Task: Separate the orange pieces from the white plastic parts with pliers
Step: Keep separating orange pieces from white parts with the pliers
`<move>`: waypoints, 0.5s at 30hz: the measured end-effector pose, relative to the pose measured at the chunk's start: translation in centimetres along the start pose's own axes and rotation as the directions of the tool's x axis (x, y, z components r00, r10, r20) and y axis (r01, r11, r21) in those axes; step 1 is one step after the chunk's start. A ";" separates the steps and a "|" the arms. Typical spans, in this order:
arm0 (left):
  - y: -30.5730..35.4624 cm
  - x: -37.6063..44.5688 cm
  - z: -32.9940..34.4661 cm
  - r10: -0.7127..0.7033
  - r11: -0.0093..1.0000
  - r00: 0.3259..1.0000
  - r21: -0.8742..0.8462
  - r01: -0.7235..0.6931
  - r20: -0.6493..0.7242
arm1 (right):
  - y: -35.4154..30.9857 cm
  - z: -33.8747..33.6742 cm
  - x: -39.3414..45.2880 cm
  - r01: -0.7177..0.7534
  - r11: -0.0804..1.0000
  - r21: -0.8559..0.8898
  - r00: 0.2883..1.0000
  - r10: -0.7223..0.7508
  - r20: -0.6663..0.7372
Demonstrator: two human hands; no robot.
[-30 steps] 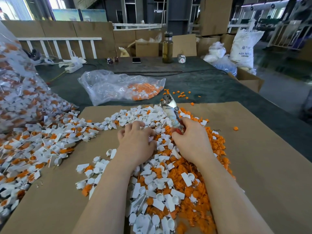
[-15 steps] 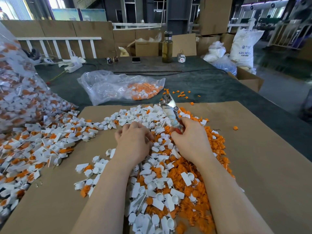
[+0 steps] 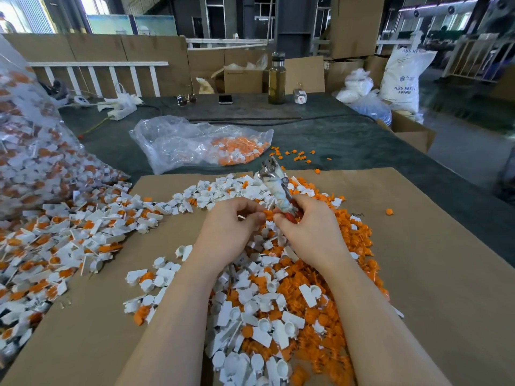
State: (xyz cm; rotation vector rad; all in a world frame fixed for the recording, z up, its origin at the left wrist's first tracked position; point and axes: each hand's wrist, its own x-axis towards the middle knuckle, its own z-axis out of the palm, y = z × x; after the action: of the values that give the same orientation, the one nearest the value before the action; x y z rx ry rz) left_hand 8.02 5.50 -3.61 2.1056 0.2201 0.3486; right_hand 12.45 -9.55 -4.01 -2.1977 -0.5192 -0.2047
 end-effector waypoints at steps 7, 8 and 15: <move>0.3 0.0 -0.1 0.002 1.000 1.000 0.014 -0.002 0.008 | -0.1 -0.1 0.0 0.018 1.000 0.012 1.000 -0.018 0.003; 0.3 -0.1 -0.1 0.002 1.000 1.000 0.015 -0.003 0.008 | -0.2 0.0 -0.1 0.030 0.999 -0.013 1.000 -0.029 0.002; 0.2 -0.2 -0.3 -0.054 0.993 0.999 -0.104 0.053 -0.005 | -0.2 0.3 -0.1 0.044 0.998 -0.050 0.999 -0.045 -0.028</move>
State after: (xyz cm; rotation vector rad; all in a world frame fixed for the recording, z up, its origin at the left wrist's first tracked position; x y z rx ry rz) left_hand 7.73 5.59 -3.28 1.9926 0.2572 0.3295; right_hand 12.30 -9.24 -4.11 -2.2292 -0.5528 -0.2753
